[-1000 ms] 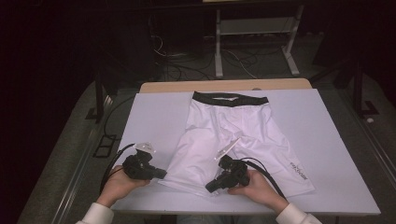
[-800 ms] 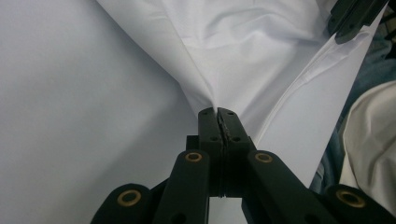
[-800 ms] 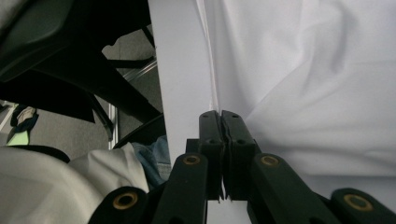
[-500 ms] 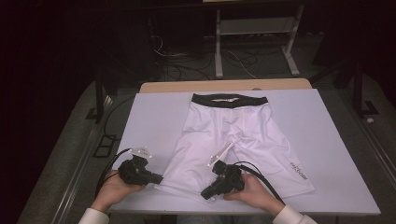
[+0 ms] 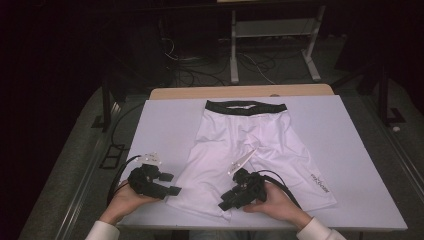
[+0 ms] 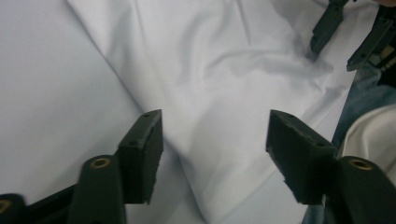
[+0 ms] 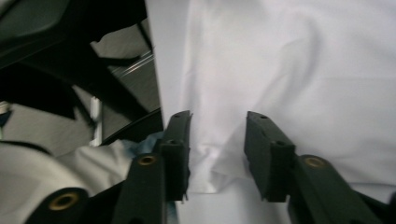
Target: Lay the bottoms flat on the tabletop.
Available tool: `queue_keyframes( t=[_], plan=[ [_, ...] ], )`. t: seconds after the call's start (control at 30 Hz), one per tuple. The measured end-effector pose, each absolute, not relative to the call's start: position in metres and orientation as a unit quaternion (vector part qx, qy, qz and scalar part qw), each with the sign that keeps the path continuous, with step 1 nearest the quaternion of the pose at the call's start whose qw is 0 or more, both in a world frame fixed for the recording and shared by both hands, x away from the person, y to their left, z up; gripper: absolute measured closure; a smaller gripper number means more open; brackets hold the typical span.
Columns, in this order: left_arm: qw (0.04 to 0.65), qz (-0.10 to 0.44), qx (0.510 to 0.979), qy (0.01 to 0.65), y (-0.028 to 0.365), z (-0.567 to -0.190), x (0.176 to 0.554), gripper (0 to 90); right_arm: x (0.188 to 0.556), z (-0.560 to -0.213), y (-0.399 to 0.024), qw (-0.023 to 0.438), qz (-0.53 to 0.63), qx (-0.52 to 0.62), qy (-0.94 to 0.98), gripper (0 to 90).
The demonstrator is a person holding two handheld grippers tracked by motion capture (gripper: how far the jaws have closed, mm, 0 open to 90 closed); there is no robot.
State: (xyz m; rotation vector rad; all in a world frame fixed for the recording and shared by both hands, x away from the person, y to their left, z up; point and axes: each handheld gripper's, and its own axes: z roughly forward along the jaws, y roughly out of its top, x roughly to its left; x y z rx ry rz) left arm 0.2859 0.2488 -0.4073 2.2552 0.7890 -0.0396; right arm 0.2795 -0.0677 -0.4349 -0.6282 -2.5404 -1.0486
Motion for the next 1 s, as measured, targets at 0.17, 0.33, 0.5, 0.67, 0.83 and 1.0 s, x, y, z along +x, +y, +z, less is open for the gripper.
queue_keyframes(
  t=[0.17,0.33,0.5,0.67,0.83,1.0],
  plan=[
    [0.389,-0.003,0.87,0.301,0.24,-0.403,0.292,19.9,0.288,-0.421,-0.084,0.104,-0.391,-0.24,-0.882,41.7],
    [0.408,0.007,0.863,0.297,0.229,-0.398,0.3,8.8,0.296,-0.411,-0.1,0.076,-0.398,-0.264,-0.875,27.8],
    [0.42,0.012,0.858,0.297,0.221,-0.395,0.307,0.0,0.305,-0.403,-0.116,0.054,-0.409,-0.286,-0.865,16.2],
    [0.428,0.023,0.855,0.292,0.215,-0.393,0.311,0.0,0.311,-0.398,-0.135,0.032,-0.419,-0.311,-0.852,5.2],
    [0.433,0.034,0.852,0.291,0.21,-0.392,0.316,0.0,0.316,-0.394,-0.153,0.016,-0.426,-0.329,-0.842,0.3],
    [0.437,0.046,0.849,0.293,0.208,-0.391,0.319,0.0,0.319,-0.391,-0.169,0.009,-0.435,-0.34,-0.834,0.0]
  ],
)
